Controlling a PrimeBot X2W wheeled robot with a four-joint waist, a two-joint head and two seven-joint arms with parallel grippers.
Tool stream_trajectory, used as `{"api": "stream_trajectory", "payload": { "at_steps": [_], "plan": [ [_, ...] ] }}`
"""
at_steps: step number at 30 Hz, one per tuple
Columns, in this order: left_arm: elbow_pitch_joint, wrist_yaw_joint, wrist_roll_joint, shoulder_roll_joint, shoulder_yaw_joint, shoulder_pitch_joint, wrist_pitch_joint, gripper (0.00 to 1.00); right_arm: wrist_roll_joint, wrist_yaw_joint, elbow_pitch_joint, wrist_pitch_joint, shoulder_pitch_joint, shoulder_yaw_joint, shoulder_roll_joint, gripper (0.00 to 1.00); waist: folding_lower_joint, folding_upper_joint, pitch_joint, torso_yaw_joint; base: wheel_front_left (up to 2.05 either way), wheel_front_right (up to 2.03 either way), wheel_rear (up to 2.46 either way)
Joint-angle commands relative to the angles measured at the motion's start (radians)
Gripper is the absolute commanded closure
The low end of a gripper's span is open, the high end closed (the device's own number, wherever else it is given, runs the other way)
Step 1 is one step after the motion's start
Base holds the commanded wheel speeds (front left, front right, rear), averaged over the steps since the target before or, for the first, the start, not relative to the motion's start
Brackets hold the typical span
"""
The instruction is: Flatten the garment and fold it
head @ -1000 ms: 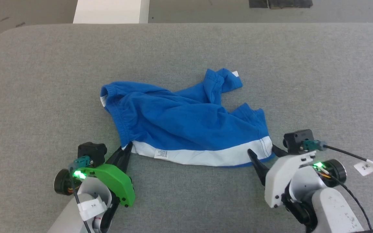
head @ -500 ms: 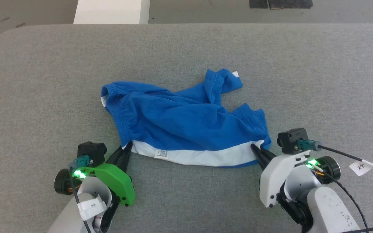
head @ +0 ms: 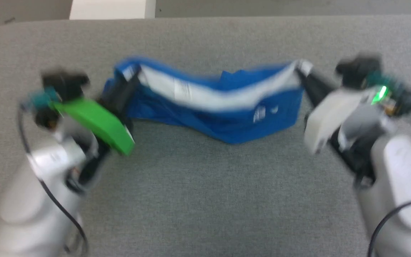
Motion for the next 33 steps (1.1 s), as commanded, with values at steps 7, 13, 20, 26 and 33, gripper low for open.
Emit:
{"api": "stream_trajectory", "payload": {
  "at_steps": [7,13,20,26,33],
  "plan": [
    [-0.004,0.010,-0.045,0.063,0.080,-0.332,0.141,1.00,0.021,-0.001,0.119,0.038,-0.420,-0.020,-0.052,1.00,0.0000,0.0000,0.148,-0.063,0.00,0.00,0.00],
    [0.087,0.062,-0.036,0.047,0.141,-0.600,0.142,1.00,-0.054,-0.001,0.264,-0.049,-0.715,-0.035,-0.078,1.00,0.0000,0.0000,0.234,-0.085,0.00,0.00,0.00],
    [0.171,0.102,0.030,0.007,0.187,-0.819,-0.030,1.00,-0.145,-0.001,0.369,-0.240,-0.938,-0.086,-0.064,1.00,0.0000,0.0000,0.277,-0.096,0.00,0.00,0.00],
    [0.221,0.074,0.046,-0.007,0.173,-0.808,-0.108,1.00,-0.133,-0.001,0.421,-0.338,-0.955,-0.080,-0.059,1.00,0.0000,0.0000,0.271,-0.088,0.00,0.00,0.00],
    [0.257,0.025,0.062,0.012,0.073,-0.594,-0.082,1.00,-0.020,-0.001,0.448,-0.321,-0.730,-0.018,-0.078,1.00,0.0000,0.0000,0.221,-0.070,0.00,0.00,0.00]
  ]
}}
